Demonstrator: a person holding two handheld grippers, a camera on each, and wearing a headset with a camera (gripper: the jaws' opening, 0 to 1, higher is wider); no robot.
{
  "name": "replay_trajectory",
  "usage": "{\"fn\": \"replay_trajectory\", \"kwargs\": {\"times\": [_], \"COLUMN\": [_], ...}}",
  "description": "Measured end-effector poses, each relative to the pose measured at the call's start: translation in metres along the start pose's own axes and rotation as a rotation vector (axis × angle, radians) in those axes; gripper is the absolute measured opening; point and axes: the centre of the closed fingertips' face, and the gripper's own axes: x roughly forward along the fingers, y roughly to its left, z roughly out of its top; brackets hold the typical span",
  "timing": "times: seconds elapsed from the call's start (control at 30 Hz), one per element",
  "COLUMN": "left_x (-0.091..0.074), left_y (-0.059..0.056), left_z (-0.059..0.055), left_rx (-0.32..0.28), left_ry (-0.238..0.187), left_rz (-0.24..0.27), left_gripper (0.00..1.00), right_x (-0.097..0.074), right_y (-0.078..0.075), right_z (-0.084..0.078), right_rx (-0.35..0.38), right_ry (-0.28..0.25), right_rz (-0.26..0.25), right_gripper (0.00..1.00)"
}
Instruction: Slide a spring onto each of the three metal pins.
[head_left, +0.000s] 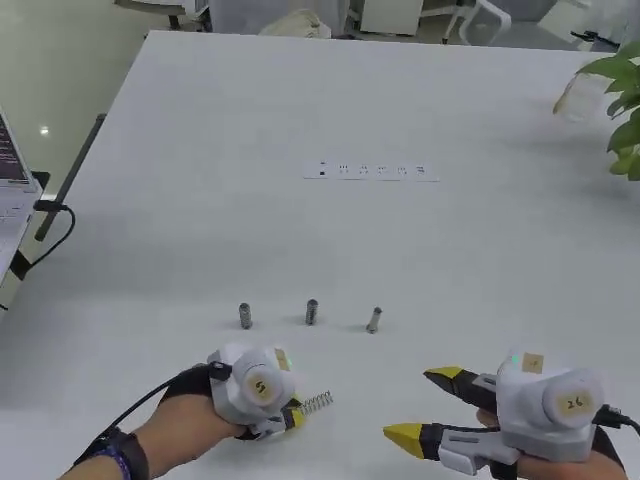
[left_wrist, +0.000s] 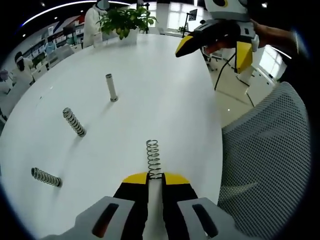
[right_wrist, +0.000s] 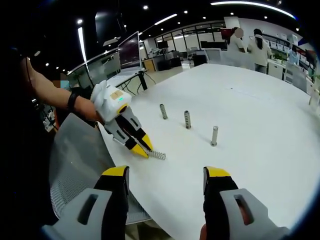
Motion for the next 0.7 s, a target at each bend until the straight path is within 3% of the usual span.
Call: {"fn": "replay_trajectory", "kwargs": {"times": [0.23, 0.7], "left_x": [-0.018, -0.055], "left_y": [0.007, 0.013], "left_z": [0.003, 0.019], "left_rx": [-0.035, -0.017], "left_ry": [-0.047, -0.124], "left_rz": [0.04, 0.1], "left_gripper": [0.02, 0.02], "right_x": [0.006, 0.03], "right_y": [0.002, 0.016], "right_z": [0.004, 0.015], "right_rx": [-0.02, -0.047], "right_ry": [0.005, 0.007], "right_rz": [0.026, 0.113], "right_gripper": [0.55, 0.47]}}
